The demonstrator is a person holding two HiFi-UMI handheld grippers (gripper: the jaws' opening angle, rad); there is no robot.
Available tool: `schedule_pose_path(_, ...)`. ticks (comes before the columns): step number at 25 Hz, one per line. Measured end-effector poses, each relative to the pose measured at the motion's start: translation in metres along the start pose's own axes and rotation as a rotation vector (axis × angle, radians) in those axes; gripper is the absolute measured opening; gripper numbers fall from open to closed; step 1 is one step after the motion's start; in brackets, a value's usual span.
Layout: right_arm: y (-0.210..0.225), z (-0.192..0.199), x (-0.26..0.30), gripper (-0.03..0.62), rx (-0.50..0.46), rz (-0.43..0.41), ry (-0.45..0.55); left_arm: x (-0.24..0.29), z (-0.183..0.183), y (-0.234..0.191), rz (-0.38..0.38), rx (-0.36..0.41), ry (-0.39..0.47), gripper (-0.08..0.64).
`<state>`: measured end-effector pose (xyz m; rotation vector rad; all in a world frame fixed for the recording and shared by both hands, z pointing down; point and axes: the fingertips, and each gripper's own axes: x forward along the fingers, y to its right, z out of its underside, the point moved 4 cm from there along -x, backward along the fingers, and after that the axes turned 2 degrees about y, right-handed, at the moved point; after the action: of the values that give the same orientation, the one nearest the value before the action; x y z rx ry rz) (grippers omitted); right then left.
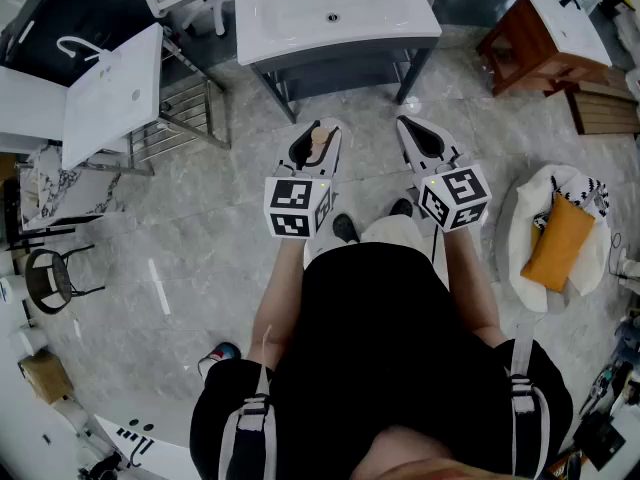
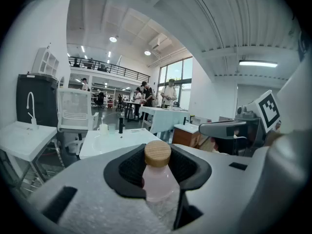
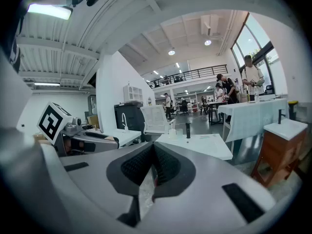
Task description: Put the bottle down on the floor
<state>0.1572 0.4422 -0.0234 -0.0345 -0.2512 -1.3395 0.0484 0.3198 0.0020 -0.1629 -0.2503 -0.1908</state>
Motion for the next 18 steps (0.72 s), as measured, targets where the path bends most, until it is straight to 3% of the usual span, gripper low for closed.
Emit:
schedule_pose_path(11, -0.017, -0.003, 0.003, 0.003, -0.012, -0.011, -0.004, -0.015, -0.001, -0.012, -0.009, -0.006, 0.001, 0.146)
schedule_pose_path(18, -0.022, 0.002, 0.006, 0.003, 0.045, 0.018, 0.027, -0.019, 0.007, -0.019, -0.001, -0.006, -0.008, 0.146)
